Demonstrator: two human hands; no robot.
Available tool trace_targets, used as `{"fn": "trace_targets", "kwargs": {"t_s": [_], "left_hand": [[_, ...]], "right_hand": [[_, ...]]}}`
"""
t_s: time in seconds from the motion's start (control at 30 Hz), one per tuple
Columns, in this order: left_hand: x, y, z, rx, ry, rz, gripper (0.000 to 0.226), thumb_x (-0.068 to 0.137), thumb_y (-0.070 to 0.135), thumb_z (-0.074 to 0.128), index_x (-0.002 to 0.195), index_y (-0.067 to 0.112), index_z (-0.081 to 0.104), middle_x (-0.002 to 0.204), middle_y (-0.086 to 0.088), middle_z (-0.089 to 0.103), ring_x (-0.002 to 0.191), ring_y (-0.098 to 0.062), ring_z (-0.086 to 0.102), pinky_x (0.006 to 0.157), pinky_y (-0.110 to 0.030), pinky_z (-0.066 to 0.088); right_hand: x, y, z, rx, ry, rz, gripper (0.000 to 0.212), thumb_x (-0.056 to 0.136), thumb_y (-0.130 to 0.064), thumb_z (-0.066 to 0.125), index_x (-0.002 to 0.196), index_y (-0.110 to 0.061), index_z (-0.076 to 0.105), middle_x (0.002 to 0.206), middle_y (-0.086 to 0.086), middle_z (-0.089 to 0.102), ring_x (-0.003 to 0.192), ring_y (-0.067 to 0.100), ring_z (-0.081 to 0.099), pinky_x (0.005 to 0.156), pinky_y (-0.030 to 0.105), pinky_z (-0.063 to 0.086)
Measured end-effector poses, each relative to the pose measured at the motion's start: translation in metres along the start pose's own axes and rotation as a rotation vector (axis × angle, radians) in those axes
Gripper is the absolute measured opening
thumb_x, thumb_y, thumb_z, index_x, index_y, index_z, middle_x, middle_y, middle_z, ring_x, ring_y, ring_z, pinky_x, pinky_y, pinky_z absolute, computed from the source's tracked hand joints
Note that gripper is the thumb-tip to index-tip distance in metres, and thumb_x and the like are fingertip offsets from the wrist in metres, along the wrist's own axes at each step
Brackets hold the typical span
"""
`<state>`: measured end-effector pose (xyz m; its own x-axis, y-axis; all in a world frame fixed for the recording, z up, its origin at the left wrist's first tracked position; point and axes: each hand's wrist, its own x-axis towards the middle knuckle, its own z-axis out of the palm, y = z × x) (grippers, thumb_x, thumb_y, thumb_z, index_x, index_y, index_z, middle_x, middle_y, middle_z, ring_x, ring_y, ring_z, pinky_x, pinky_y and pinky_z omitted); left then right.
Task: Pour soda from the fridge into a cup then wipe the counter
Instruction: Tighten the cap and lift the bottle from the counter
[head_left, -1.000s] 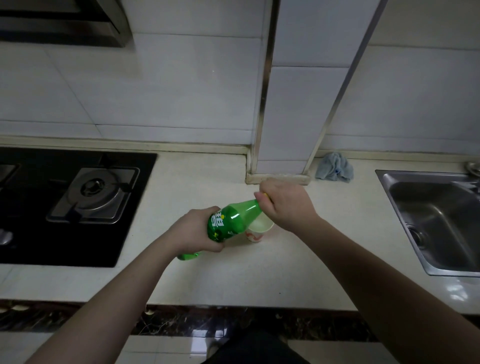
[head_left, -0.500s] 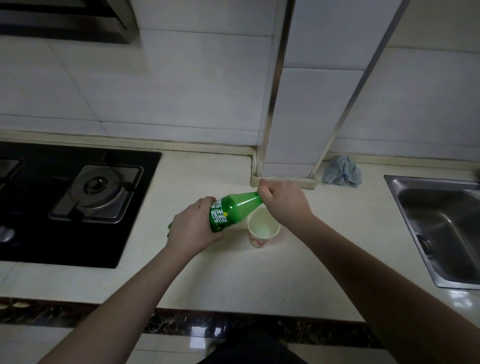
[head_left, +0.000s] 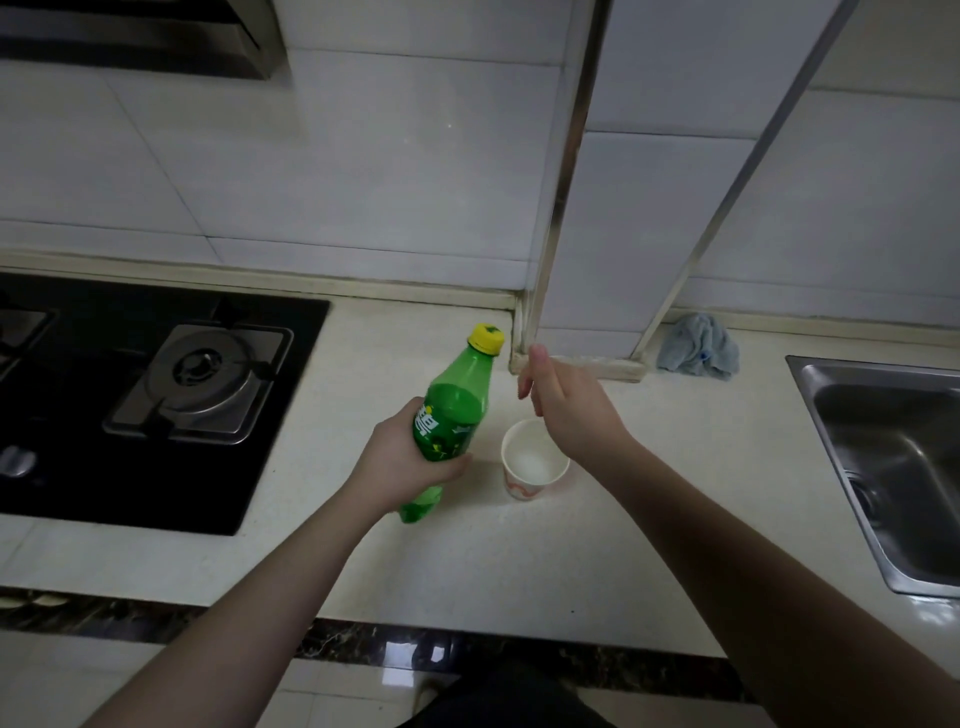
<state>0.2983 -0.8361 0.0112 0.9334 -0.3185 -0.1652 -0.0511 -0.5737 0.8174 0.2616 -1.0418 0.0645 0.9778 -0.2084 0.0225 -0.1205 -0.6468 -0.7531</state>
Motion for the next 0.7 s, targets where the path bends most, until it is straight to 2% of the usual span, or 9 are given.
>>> {"fn": "trace_targets", "kwargs": {"t_s": [0.1,0.2,0.27,0.33,0.53,0.7], "left_hand": [[-0.002,0.001,0.001,-0.147,0.014,-0.032,0.048,0.066,0.026,0.088,0.106,0.027,0.061,0.096,0.01,0.07,0.09,-0.006,0.065,0.075,-0.026,0.051],[-0.007,0.006,-0.001,-0.309,0.051,-0.064,0.057,0.054,0.037,0.088,0.104,0.026,0.064,0.096,0.005,0.073,0.091,-0.013,0.069,0.082,-0.037,0.057],[-0.009,0.009,-0.004,-0.372,0.068,-0.073,0.067,0.047,0.045,0.084,0.107,0.022,0.065,0.098,0.002,0.074,0.093,-0.015,0.071,0.085,-0.039,0.058],[-0.009,0.011,-0.005,-0.411,0.076,-0.068,0.072,0.048,0.044,0.085,0.111,0.017,0.065,0.102,-0.001,0.075,0.096,-0.017,0.071,0.087,-0.042,0.058],[-0.015,0.02,-0.004,-0.48,0.135,-0.055,0.071,0.051,0.039,0.088,0.113,0.011,0.065,0.104,-0.006,0.074,0.099,-0.024,0.07,0.089,-0.046,0.057],[-0.028,0.028,0.003,-0.514,0.217,-0.075,0.072,0.051,0.039,0.086,0.113,0.009,0.064,0.103,-0.007,0.074,0.099,-0.024,0.07,0.086,-0.041,0.057]], "right_hand": [[-0.002,0.007,0.004,0.048,-0.046,-0.027,0.052,0.1,-0.051,0.018,0.097,-0.025,0.062,0.075,-0.007,0.062,0.068,0.008,0.059,0.066,0.03,0.045],[-0.004,0.012,0.006,0.039,-0.074,-0.097,0.047,0.099,-0.051,0.025,0.123,-0.026,0.056,0.106,-0.008,0.066,0.096,0.005,0.06,0.082,0.029,0.046],[-0.004,0.015,0.008,0.041,-0.086,-0.112,0.047,0.099,-0.051,0.03,0.136,-0.027,0.048,0.128,-0.007,0.06,0.115,0.006,0.053,0.097,0.031,0.042],[-0.005,0.018,0.009,0.042,-0.096,-0.113,0.049,0.099,-0.05,0.032,0.142,-0.029,0.04,0.139,-0.008,0.052,0.126,0.007,0.045,0.106,0.032,0.036],[-0.008,0.021,-0.001,0.07,-0.129,-0.137,0.054,0.097,-0.053,0.03,0.146,-0.031,0.033,0.149,-0.01,0.039,0.137,0.007,0.034,0.113,0.033,0.027],[-0.009,0.023,-0.012,0.071,-0.155,-0.186,0.052,0.098,-0.05,0.032,0.146,-0.03,0.033,0.15,-0.009,0.038,0.137,0.008,0.033,0.111,0.028,0.025]]}}
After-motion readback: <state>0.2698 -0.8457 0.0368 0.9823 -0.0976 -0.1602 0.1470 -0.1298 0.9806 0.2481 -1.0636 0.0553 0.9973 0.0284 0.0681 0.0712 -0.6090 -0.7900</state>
